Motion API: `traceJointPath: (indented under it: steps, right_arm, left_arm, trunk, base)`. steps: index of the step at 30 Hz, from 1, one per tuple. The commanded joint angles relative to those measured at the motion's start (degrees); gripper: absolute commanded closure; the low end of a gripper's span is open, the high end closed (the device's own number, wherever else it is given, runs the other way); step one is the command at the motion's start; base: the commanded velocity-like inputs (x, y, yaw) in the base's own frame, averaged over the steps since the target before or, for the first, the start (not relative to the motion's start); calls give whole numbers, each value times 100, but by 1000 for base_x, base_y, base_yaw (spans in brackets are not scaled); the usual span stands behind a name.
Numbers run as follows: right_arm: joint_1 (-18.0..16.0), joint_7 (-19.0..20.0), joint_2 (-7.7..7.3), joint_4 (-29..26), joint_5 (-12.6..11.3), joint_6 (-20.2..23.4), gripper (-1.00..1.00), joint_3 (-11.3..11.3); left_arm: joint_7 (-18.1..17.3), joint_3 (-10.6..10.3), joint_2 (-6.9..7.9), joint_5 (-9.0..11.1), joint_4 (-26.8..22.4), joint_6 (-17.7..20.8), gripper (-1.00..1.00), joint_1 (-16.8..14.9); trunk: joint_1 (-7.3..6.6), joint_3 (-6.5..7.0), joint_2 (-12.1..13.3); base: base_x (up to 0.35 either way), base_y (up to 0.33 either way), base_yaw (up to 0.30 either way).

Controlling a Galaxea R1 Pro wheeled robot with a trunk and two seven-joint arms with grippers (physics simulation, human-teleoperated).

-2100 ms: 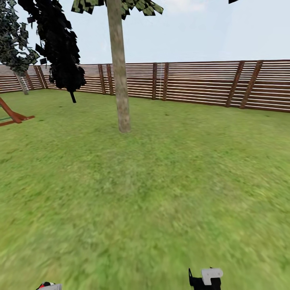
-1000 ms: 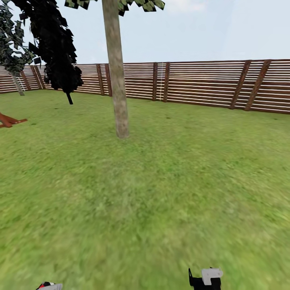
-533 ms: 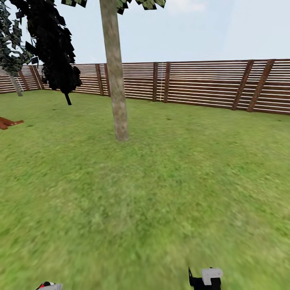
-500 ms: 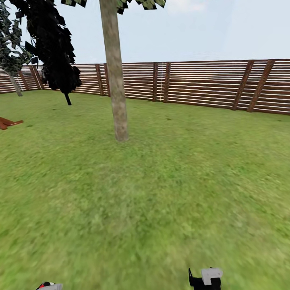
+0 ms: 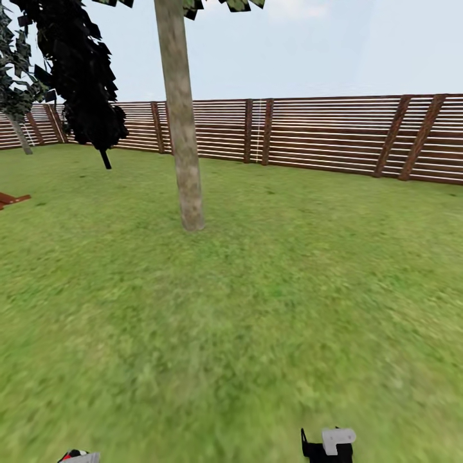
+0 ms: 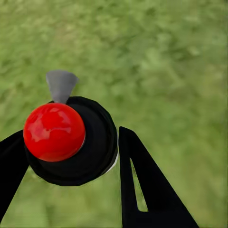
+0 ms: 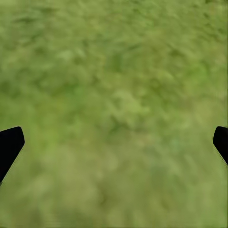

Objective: In the garden, pick up the pesticide atomizer on the floor and spray pesticide onto both trees until each tree trunk is fully covered.

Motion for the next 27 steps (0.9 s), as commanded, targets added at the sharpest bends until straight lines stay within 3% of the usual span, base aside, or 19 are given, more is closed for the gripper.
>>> traceJointPath:
  steps: [1, 11, 27]
  right_arm:
    - [-4, -58, 1, 5, 24, -2, -100, 44]
    - [-4, -59, 1, 5, 24, -2, -100, 44]
    - [-4, -59, 1, 5, 21, -2, -100, 44]
  left_arm:
    - [-9, 33, -1, -7, 3, -16, 100, -3]
    - [-10, 28, -1, -7, 3, -17, 100, -3]
    - [-10, 25, -10, -7, 3, -16, 100, -3]
  trunk:
    - [3, -5, -2]
    - [3, -5, -2]
    - [3, -5, -2]
  base:
    - [340, 0, 0]
    - [340, 4, 0]
    - [340, 91, 0]
